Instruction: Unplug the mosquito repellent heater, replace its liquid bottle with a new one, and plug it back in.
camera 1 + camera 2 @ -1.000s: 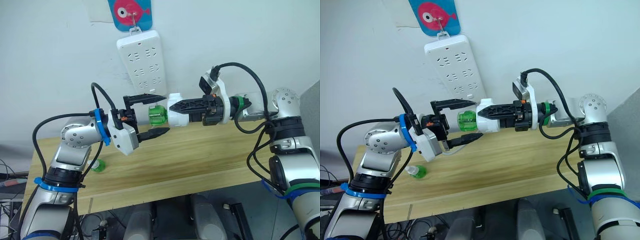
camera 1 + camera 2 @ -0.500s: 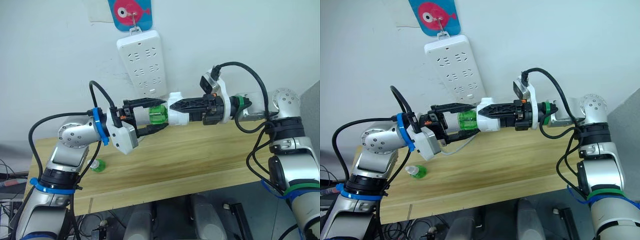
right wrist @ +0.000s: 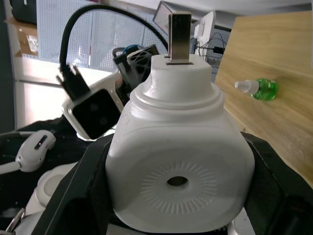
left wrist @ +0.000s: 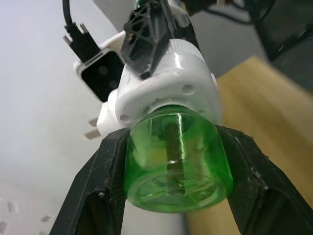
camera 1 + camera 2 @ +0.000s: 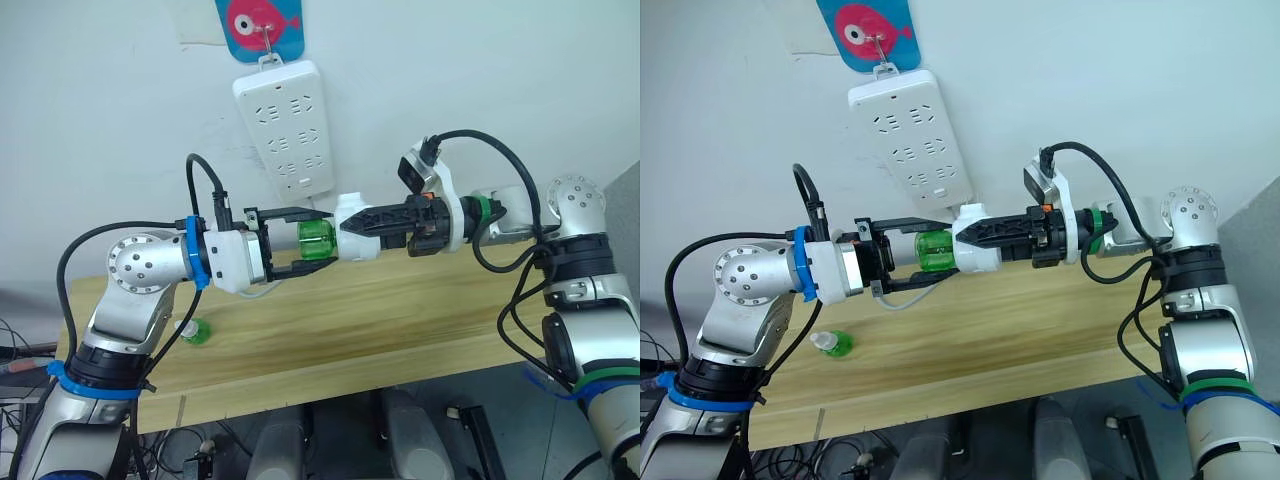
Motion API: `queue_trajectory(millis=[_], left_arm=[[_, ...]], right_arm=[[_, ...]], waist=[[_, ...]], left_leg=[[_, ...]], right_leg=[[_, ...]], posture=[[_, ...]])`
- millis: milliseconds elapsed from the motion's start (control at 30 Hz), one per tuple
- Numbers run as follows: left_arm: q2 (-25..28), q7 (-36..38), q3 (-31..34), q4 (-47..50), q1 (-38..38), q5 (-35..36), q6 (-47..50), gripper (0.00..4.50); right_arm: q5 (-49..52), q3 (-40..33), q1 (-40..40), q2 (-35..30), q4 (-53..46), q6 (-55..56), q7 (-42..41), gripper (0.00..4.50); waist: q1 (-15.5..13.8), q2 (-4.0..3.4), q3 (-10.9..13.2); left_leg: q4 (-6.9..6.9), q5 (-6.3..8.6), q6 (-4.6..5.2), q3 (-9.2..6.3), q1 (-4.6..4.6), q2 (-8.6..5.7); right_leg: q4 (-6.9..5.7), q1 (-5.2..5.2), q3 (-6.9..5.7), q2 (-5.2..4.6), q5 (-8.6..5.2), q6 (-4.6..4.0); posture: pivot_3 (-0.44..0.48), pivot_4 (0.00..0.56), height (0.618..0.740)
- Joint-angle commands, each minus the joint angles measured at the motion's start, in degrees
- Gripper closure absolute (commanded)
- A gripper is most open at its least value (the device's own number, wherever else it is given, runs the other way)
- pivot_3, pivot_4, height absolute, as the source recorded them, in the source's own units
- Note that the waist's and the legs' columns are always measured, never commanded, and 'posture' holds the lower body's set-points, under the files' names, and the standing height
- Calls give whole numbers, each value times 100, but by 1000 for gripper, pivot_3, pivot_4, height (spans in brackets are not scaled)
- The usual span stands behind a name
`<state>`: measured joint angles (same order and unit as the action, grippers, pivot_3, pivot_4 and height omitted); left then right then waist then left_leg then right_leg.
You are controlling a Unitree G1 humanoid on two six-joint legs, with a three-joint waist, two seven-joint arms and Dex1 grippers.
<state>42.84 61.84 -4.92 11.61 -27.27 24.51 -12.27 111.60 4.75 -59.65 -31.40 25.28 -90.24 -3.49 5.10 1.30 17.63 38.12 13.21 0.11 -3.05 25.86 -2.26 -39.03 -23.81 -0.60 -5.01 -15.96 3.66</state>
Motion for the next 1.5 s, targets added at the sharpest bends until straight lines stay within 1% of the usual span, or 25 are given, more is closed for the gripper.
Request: queue_trajectory(millis=[33, 300, 433, 633, 800, 900, 1000, 1233, 1300, 1333, 1400, 1467, 1500], left_arm=[[127, 103, 313, 488, 6, 720, 731, 2236], [265, -143, 640, 1021, -92, 2069, 2858, 2236], [384, -350, 907, 1179, -178, 2992, 4032, 2236], [508, -788, 1274, 1294, -260, 4268, 5403, 2236], [652, -1184, 1465, 1259, -240, 4984, 6221, 2236], [723, -1405, 1527, 1209, -223, 5313, 6591, 2236], [711, -1503, 1588, 1207, -215, 5428, 6722, 2236], [665, -1367, 1590, 1335, -157, 5123, 6580, 2236], [666, -1308, 1561, 1341, -135, 4990, 6538, 1517], [677, -1244, 1547, 1347, -121, 4941, 6528, 1314], [672, -1161, 1549, 1367, -91, 4865, 6496, 689], [590, -1096, 1573, 1444, -41, 4573, 6235, 158], [561, -1066, 1581, 1464, -27, 4477, 6145, 23]], right_arm=[[140, 69, 78, -244, -331, 32, -170, 1492], [140, 293, 249, -453, -825, 243, -323, 1492], [140, 384, 307, -525, -997, 312, -392, 1492], [140, 488, 375, -626, -1191, 384, -505, 1492], [140, 549, 395, -693, -1269, 432, -602, 1492], [140, 568, 392, -708, -1285, 449, -640, 1492], [140, 589, 383, -729, -1292, 455, -681, 1492], [140, 623, 359, -766, -1282, 455, -762, 1492], [140, 610, 347, -744, -1249, 463, -751, 1492], [140, 597, 342, -728, -1232, 469, -744, 1492], [140, 578, 334, -705, -1196, 478, -738, 1492], [140, 529, 317, -677, -1107, 473, -724, 1492], [140, 505, 309, -667, -1071, 471, -714, 1492]], waist=[[0, 0, 0], [3, 2, 1], [2, 2, 1], [0, 3, 2], [1, 3, 3], [1, 4, 3], [-2, 4, 3], [-5, 4, 4], [-6, 5, 4], [-10, 5, 4], [-12, 5, 4], [-10, 6, 5], [-11, 6, 4]], left_leg=[[1, 0, 0, 0, 0, 0], [2, 0, 0, -1, 0, 0], [3, 0, 0, -1, 0, 0], [3, 0, 0, -2, 0, 0], [3, 0, 0, -2, -1, 0], [4, 0, 0, -2, -1, 0], [4, 0, 0, -1, -1, 0], [4, 0, 0, 0, -1, 0], [4, 0, 0, 0, -1, 0], [3, 0, 0, 0, -1, 0], [3, 0, 0, 0, -1, -1], [3, 0, 0, 3, -1, -1], [3, 0, 0, 3, -1, 0]], right_leg=[[0, 0, 0, 1, 0, 0], [-1, 0, 0, 6, 0, 0], [-1, 0, 0, 7, 0, 0], [0, 1, 0, 7, 0, 0], [-1, 0, 0, 7, 0, 0], [-2, 0, 0, 7, 0, 0], [-1, 0, 1, 7, 0, 0], [-1, 0, 1, 7, 0, 0], [-1, 0, 2, 7, 0, 0], [0, 0, 2, 7, 0, 0], [1, 0, 1, 7, -1, 0], [1, -1, 4, 6, -1, 0], [1, -1, 3, 6, -1, 0]], posture=[[-118, 307, 734], [-121, 310, 734], [-122, 310, 734], [-123, 312, 734], [-124, 316, 734], [-124, 316, 734], [-124, 317, 734], [-124, 316, 734], [-124, 315, 734], [-125, 316, 734], [-125, 316, 734], [-125, 316, 734], [-125, 316, 734]])
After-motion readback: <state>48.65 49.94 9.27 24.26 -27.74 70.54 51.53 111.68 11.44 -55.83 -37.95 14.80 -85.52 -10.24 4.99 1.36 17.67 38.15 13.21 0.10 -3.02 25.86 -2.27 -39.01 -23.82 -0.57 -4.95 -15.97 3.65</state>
